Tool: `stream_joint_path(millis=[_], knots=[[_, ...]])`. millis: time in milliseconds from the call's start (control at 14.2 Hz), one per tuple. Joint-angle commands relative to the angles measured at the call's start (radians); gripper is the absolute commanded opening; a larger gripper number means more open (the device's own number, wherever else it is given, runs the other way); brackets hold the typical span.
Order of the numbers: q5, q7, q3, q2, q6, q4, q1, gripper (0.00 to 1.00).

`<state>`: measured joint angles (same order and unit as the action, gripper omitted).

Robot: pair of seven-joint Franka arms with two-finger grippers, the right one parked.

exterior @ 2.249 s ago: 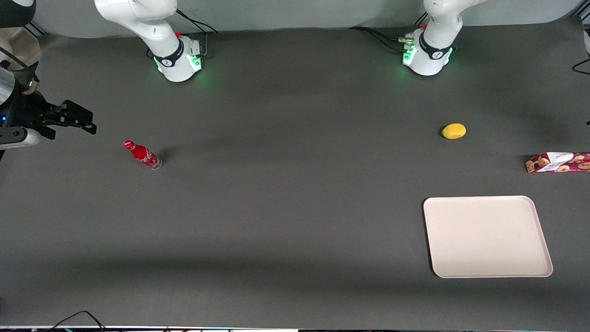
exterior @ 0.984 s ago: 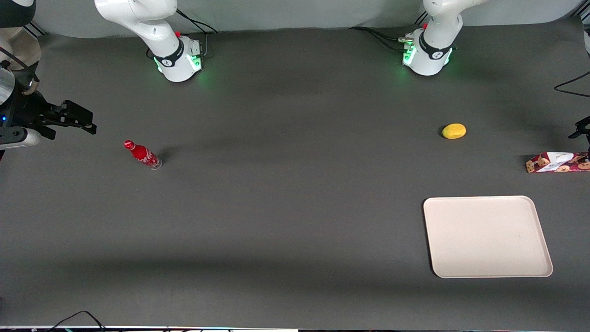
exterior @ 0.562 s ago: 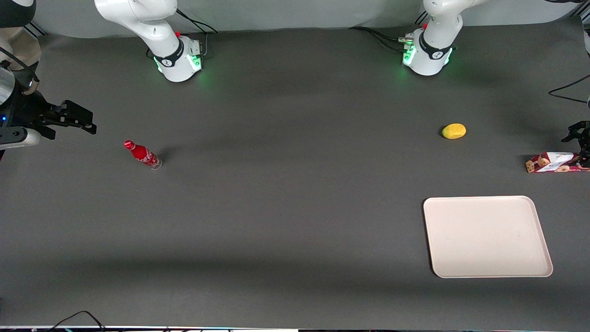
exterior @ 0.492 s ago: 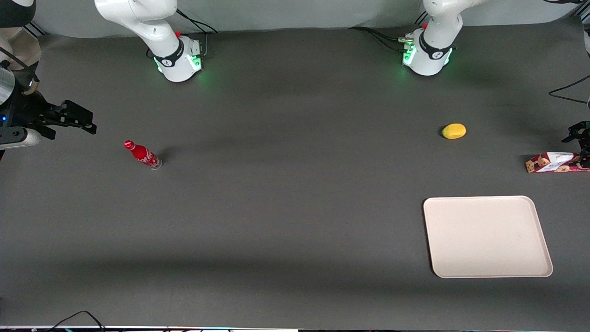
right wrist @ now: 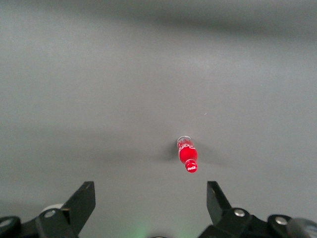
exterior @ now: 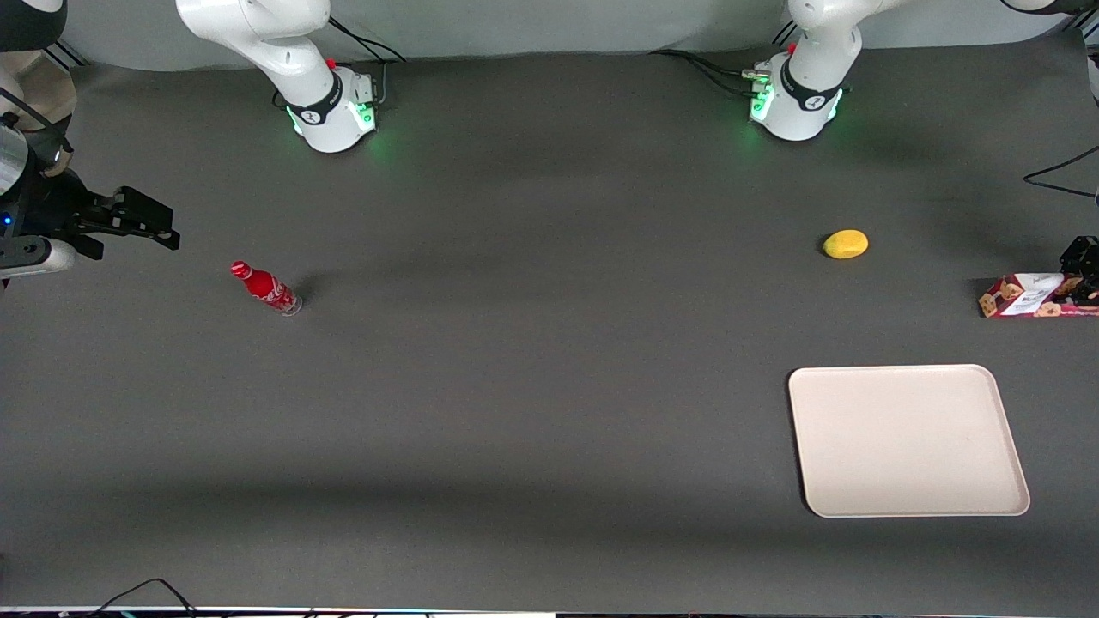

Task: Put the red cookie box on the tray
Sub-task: 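Lift the cookie box upright with the left gripper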

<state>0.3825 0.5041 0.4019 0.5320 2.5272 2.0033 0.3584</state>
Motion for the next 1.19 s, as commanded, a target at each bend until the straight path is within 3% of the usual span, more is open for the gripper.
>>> stream_joint_path(millis=[0,281,632,914,1124], knots=[[0.015,0.013,0.009,0.013,-0.013,-0.018,-0.012,0.00],[0.013,0.019,0.011,-0.007,-0.059,-0.053,-0.018,0.00],[-0.020,0.036,0.018,-0.130,-0.333,-0.162,-0.030,0.00],[-0.299,0.239,0.015,-0.210,-0.606,-0.332,-0.050,0.00],[-0.381,0.264,0.014,-0.245,-0.871,-0.538,-0.052,0.00]])
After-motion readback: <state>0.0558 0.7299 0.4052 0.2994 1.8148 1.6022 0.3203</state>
